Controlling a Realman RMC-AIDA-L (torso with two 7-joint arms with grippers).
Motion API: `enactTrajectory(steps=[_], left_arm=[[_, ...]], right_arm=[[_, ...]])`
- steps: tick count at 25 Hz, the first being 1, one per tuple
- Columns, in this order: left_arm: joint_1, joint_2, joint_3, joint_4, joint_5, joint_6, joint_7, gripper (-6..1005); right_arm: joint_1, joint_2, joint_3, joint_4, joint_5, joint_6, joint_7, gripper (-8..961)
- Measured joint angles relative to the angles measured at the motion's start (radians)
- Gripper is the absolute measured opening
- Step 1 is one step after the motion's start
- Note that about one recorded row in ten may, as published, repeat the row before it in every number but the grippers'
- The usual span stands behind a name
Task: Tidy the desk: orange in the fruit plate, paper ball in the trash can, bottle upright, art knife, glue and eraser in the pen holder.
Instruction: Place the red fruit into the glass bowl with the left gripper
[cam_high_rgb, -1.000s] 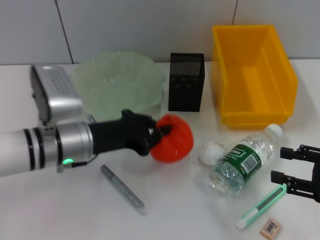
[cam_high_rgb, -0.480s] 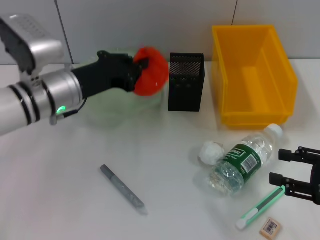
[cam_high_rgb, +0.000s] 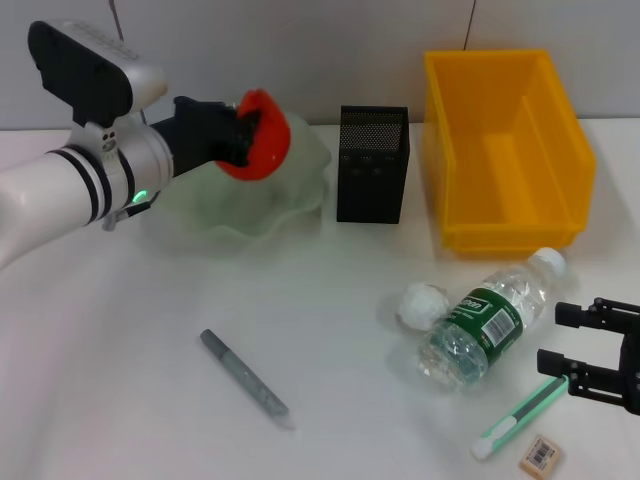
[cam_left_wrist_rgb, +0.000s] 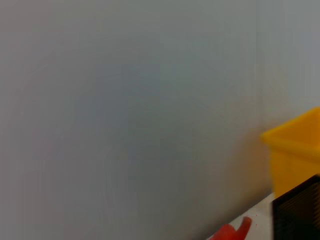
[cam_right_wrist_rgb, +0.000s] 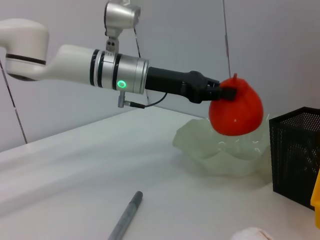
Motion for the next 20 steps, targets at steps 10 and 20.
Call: enactTrajectory(steps=[10, 20], left_arm=[[0.013, 0.005, -0.013, -0.042, 0.0, -0.072, -0.008, 137], [0.015, 0.003, -0.008, -0.036, 0.0, -0.033, 0.0, 262]], right_arm=[[0.009, 0.0, 0.0, -0.001, 0.0, 0.0, 0.0, 687], [0.016, 0.0, -0.005, -0.002, 0.0, 0.002, 0.005, 689]])
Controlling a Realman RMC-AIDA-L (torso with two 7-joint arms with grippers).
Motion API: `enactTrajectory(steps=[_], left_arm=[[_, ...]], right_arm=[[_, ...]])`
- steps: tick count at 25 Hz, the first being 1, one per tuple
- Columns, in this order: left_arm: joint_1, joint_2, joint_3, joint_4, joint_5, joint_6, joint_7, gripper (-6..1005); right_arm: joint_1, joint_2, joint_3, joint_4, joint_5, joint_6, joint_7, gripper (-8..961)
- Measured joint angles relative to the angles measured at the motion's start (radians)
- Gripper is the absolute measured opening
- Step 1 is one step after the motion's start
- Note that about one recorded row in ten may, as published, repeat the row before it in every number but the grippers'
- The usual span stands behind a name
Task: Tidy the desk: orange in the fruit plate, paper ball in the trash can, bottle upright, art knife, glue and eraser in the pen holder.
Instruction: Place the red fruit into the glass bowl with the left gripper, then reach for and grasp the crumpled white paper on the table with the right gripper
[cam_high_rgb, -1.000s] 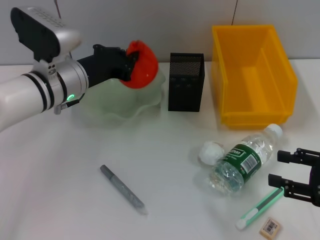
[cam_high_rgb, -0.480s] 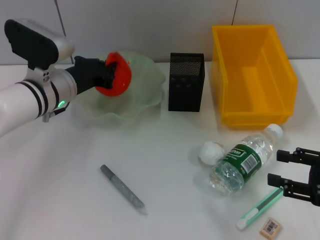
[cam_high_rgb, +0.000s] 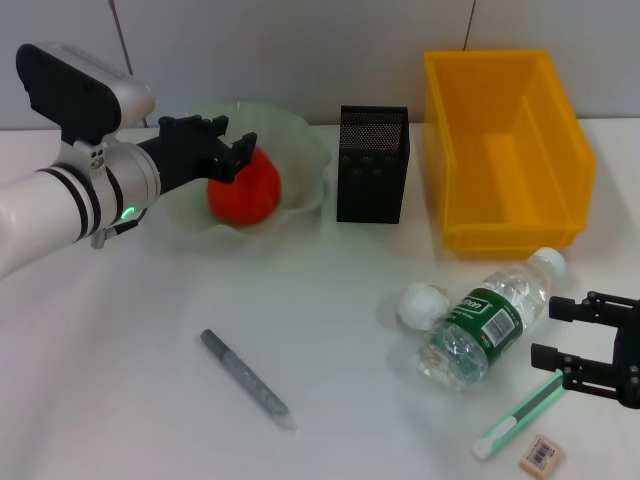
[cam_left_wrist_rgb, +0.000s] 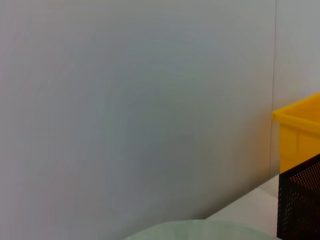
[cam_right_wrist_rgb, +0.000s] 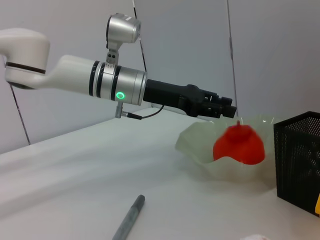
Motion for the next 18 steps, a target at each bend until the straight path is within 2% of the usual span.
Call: enactTrajectory(steps=[10, 16, 18], left_arm=[[0.011, 0.005, 0.006, 0.029, 0.009, 0.059, 0.003, 594], [0.099, 0.016, -0.03, 0.119, 0.011, 0.315, -0.008, 827], [0.14, 0.021, -0.04, 0.157, 0.012, 0.406, -0.003, 828]], right_arm=[[0.001, -0.003, 0.004, 0.002, -0.002, 0.005, 0.01, 691], [0.02, -0.01, -0.002, 0.043, -0.018, 0.005, 0.071, 692], [0.038, -0.01, -0.002, 0.087, -0.052, 0.006, 0.125, 692]])
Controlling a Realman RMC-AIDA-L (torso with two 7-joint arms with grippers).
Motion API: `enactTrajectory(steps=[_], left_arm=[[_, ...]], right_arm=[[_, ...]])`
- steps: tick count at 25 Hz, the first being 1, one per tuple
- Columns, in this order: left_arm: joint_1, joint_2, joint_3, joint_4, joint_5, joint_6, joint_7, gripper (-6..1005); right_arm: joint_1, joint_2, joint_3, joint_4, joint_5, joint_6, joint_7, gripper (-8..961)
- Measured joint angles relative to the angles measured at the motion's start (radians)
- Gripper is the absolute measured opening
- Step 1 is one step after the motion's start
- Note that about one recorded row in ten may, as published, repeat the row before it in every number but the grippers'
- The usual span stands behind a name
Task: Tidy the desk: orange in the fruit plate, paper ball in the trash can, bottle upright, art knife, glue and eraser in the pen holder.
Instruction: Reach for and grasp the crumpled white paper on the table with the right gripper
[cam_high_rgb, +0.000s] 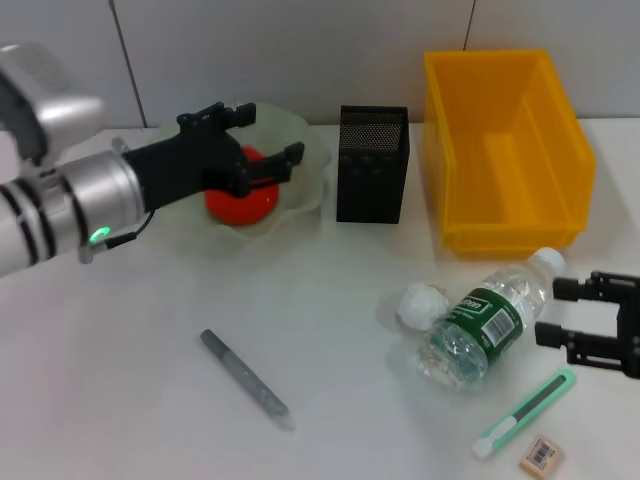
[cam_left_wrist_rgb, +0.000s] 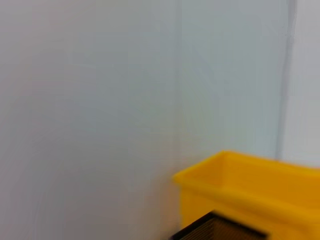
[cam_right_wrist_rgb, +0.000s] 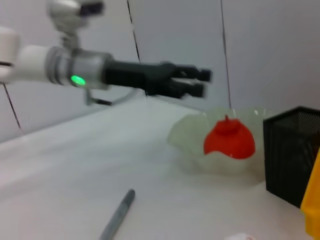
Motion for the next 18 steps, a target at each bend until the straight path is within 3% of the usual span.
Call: enactTrajectory(steps=[7, 12, 15, 16, 18], left_arm=[[0.118, 0.039, -0.019, 0.044, -0.001, 0.249, 0.01, 829], [0.17, 0.037, -0.045, 0.045, 0.003, 0.302, 0.047, 829], [0.176, 0.037, -0.046, 0.04, 0.007, 0.304, 0.047, 829], [0.177, 0.037, -0.046, 0.038, 0.011, 0.304, 0.048, 829], [0.177, 0.033, -0.046, 0.039, 0.025, 0.305, 0.053, 829]], right_arm=[[0.127, 0.006, -0.002, 0.185, -0.184, -0.004, 0.286, 693], [0.181, 0.003, -0.03, 0.315, -0.236, -0.008, 0.444, 694], [0.224, -0.017, -0.118, 0.401, -0.277, -0.01, 0.609, 695], [0.265, -0.035, -0.179, 0.432, -0.319, -0.013, 0.729, 695], [0.285, -0.041, -0.201, 0.438, -0.337, -0.017, 0.771, 695]])
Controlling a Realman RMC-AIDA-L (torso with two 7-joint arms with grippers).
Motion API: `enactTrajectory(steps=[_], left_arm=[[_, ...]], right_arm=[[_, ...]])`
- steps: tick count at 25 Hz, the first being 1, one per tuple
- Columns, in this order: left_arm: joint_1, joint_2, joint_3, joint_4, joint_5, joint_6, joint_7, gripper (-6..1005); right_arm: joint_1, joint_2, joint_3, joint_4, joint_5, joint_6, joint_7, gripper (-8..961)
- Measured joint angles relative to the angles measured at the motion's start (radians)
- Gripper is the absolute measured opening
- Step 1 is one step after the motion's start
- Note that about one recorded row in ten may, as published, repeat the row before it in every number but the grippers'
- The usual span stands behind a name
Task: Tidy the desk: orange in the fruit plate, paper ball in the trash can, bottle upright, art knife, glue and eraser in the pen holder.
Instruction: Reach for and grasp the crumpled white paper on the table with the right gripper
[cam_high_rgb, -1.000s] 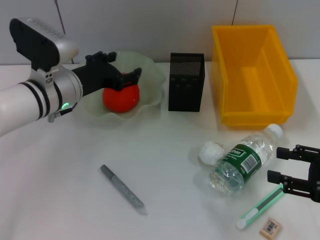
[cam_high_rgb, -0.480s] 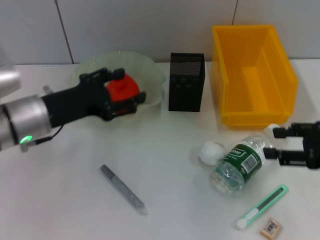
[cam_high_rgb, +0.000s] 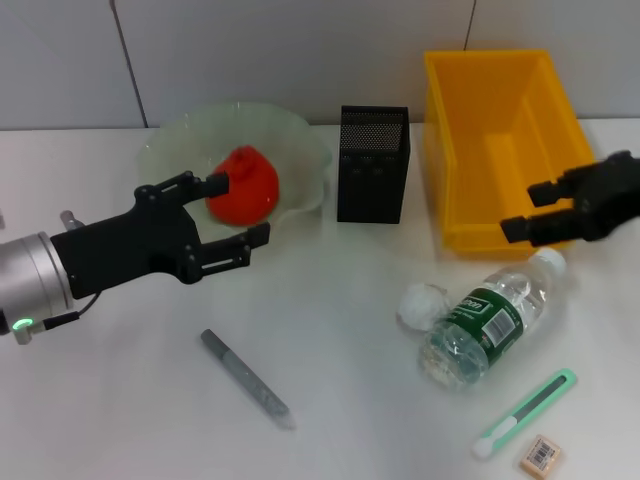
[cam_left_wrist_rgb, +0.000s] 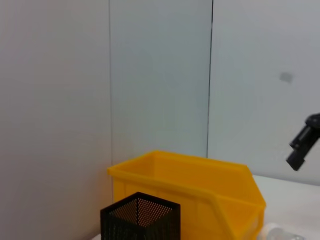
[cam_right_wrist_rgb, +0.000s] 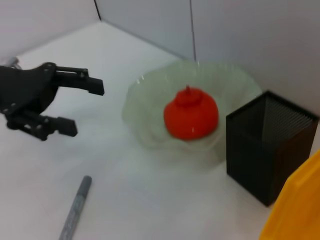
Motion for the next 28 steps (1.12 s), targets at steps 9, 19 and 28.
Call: enactTrajectory(steps=[9, 19, 28], left_arm=[[0.003, -0.008, 0.01, 0.004, 0.015, 0.029, 0.04, 829], [0.007, -0.009, 0.012, -0.002, 0.015, 0.045, 0.058, 829], [0.017, -0.009, 0.012, 0.002, 0.015, 0.051, 0.06, 829]], right_arm=[[0.202, -0.025, -0.163, -0.005, -0.213, -0.071, 0.315, 697], [0.376, -0.017, -0.256, -0.164, -0.347, -0.101, 0.435, 699], [0.384, -0.017, -0.295, -0.327, -0.354, 0.056, 0.385, 701]])
